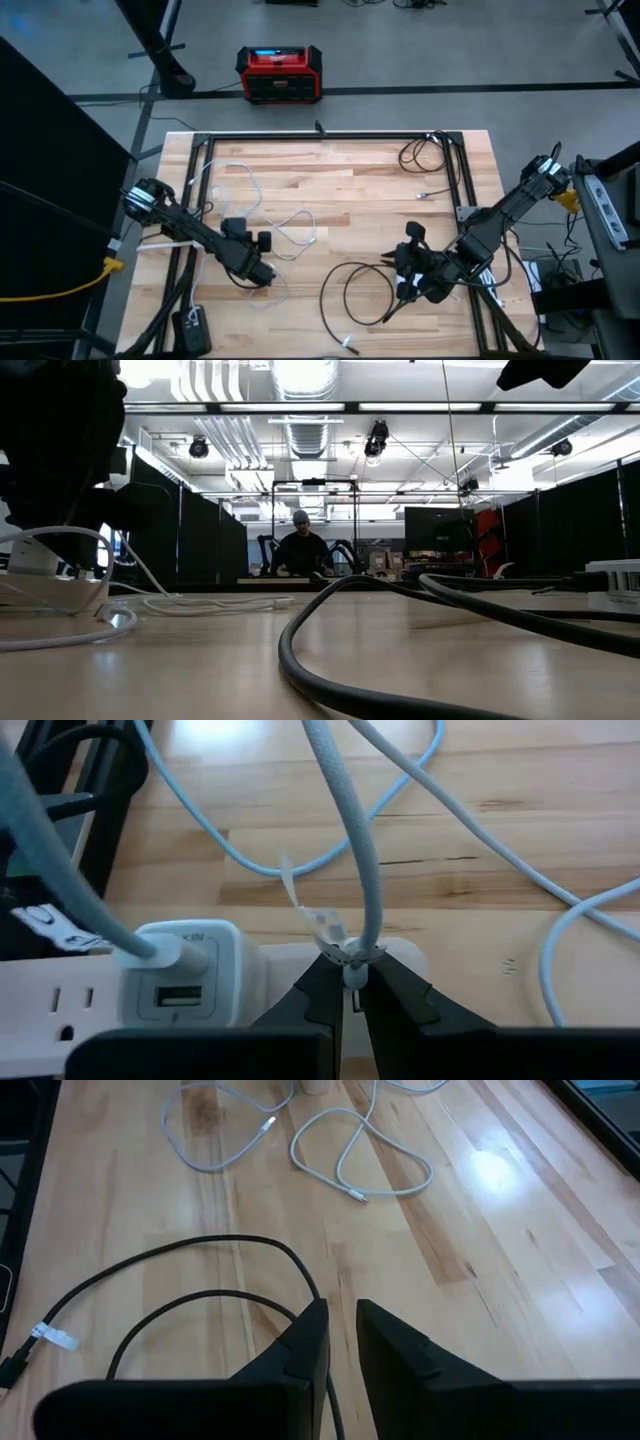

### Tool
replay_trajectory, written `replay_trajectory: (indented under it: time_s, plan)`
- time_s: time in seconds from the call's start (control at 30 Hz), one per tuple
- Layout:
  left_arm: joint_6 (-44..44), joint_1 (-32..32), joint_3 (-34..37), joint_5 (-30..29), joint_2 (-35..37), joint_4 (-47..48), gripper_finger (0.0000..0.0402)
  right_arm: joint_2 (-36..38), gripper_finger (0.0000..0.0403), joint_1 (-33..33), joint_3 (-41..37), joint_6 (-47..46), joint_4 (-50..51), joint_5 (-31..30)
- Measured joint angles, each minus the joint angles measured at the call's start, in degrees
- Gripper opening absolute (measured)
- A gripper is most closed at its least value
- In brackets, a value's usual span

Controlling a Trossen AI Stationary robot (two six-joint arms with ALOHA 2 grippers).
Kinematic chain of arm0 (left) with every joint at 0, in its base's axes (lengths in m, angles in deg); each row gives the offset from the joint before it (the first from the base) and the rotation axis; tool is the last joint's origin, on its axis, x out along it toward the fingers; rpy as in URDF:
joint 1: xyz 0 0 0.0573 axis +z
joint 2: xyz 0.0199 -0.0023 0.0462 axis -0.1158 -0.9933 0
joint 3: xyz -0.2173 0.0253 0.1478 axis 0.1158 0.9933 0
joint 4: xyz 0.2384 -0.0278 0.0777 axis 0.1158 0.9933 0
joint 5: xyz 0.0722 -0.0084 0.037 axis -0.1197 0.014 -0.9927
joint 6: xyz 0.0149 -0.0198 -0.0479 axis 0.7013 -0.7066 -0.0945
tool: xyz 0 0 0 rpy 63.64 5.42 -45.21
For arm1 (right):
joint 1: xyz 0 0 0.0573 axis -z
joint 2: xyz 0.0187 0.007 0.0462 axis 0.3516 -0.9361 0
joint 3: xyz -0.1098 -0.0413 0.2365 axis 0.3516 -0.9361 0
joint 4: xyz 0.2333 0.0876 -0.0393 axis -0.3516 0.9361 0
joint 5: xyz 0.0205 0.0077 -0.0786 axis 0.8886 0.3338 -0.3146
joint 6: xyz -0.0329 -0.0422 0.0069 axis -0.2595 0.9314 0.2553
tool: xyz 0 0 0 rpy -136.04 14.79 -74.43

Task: Insert USB
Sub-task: Insert the white charger cable into the left white outlet extension

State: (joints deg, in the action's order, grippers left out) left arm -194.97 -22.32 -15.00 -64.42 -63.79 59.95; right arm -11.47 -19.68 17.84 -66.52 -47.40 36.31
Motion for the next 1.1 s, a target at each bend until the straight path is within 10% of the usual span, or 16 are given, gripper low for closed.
replay_trajectory:
  time_s: [1.1]
  plan:
    - [1.03, -0.08, 3.32, -1.71, 0.00, -3.62, 0.0016, 0.00, 0.0047, -0.09, 0.00, -0.63, -0.56, 0.62]
